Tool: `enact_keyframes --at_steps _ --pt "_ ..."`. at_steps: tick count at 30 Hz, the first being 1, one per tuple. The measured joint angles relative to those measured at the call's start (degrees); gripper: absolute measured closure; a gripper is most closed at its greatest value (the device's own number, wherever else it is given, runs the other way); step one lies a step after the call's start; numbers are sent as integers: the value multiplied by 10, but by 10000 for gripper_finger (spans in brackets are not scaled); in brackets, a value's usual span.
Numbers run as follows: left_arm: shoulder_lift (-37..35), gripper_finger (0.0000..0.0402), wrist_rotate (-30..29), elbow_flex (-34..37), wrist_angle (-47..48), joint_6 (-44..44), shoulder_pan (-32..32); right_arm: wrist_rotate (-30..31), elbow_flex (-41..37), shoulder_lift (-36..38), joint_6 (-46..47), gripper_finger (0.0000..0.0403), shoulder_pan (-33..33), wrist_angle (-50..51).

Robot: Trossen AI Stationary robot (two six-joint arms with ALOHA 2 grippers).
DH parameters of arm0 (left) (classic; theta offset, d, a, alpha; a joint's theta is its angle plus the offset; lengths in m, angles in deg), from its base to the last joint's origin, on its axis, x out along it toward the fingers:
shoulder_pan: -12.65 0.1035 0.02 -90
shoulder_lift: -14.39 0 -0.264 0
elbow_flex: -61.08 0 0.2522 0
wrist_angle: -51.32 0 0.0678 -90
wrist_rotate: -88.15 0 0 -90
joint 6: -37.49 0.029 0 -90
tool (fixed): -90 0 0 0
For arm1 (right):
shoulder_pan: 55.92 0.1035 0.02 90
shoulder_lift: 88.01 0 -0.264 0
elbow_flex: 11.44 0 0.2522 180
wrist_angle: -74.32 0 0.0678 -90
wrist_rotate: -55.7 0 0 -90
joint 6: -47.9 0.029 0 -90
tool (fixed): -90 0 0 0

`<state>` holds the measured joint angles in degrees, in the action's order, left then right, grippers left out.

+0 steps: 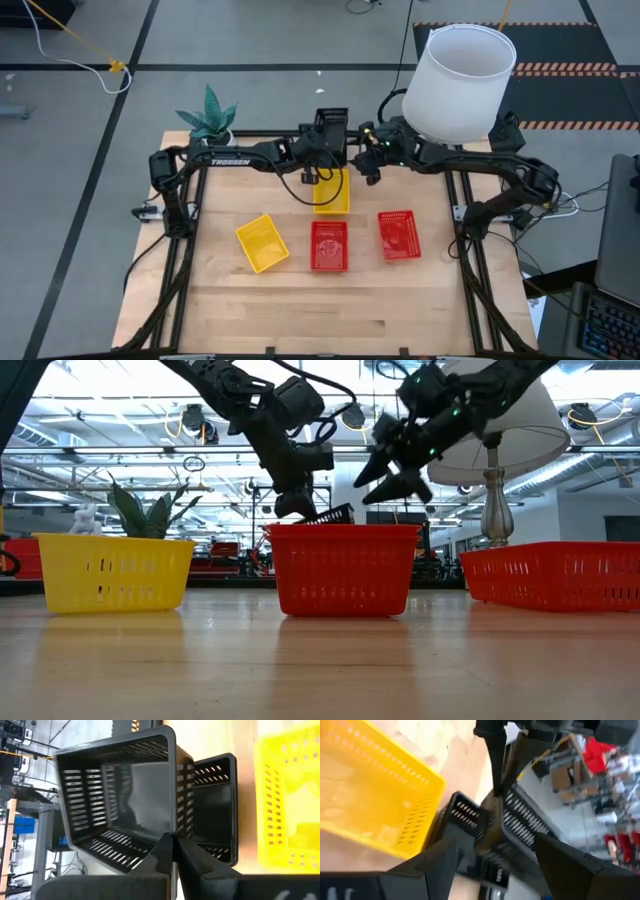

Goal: Stack baskets by color
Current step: Stack the bottom black bin on top of the top black bin

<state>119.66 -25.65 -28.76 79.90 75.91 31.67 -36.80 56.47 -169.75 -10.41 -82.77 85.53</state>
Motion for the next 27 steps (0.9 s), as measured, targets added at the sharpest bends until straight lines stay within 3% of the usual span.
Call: enact_keyframes --at_steps 6,17,22,27 --pt "-1 397 -3 -26 32 -18 -5 52 0 64 89 149 27 65" --pt "-2 395 -4 -71 91 -111 -29 54 0 145 324 149 68 140" --pt "-2 390 -21 -78 105 -121 -35 54 -14 156 408 149 93 144" --pt "-2 395 -23 -78 112 -126 -30 59 -67 172 423 149 112 107"
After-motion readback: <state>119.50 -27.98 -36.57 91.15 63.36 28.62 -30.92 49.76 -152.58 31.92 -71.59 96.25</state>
